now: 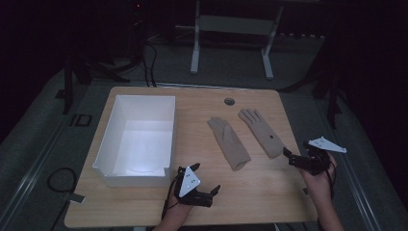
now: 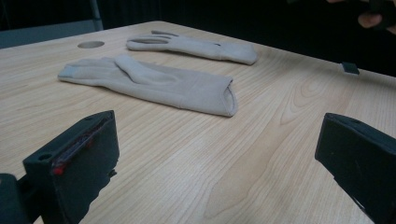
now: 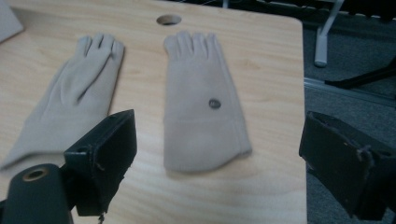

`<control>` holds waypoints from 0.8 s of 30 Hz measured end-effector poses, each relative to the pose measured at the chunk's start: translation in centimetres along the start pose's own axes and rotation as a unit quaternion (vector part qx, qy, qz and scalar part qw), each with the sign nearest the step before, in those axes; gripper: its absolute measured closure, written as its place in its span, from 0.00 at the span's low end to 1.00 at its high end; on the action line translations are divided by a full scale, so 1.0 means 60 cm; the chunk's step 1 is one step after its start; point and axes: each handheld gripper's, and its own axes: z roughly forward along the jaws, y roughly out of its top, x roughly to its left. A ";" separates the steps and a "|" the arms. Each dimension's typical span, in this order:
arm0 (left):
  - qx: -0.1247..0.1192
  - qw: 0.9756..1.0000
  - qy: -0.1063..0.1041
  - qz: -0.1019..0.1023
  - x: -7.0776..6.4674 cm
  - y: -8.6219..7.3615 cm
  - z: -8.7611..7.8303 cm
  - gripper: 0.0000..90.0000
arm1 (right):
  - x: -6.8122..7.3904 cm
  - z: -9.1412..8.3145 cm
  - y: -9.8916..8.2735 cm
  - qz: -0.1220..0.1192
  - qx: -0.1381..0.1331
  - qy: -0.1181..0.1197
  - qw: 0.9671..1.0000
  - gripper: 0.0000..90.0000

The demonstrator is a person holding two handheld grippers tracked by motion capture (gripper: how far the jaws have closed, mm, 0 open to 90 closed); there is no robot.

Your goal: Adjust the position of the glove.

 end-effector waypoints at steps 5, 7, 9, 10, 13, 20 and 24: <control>0.000 1.000 0.000 0.001 0.000 0.000 0.000 0.00 | 0.005 0.003 0.023 -0.004 -0.006 0.012 1.000 0.13; 0.001 1.000 0.000 0.003 0.000 0.000 0.000 0.00 | 0.009 0.005 0.033 -0.009 -0.007 0.013 1.000 0.14; 0.001 1.000 0.001 0.002 -0.001 0.000 0.000 0.00 | 0.013 0.007 0.041 -0.011 -0.010 0.014 1.000 0.15; 0.001 1.000 0.001 0.002 -0.001 0.000 0.000 0.00 | 0.017 0.009 0.048 -0.012 -0.009 0.021 1.000 0.15; -0.001 1.000 0.001 0.001 -0.001 0.000 0.000 0.00 | 0.021 0.012 0.054 -0.018 -0.010 0.024 0.999 0.16; 0.001 1.000 0.000 0.004 -0.001 0.000 0.000 0.00 | 0.043 0.023 0.083 -0.025 -0.014 0.047 0.998 0.20; 0.001 1.000 0.000 0.002 0.000 0.000 0.000 0.00 | 0.059 0.031 0.100 -0.031 -0.019 0.062 0.997 0.20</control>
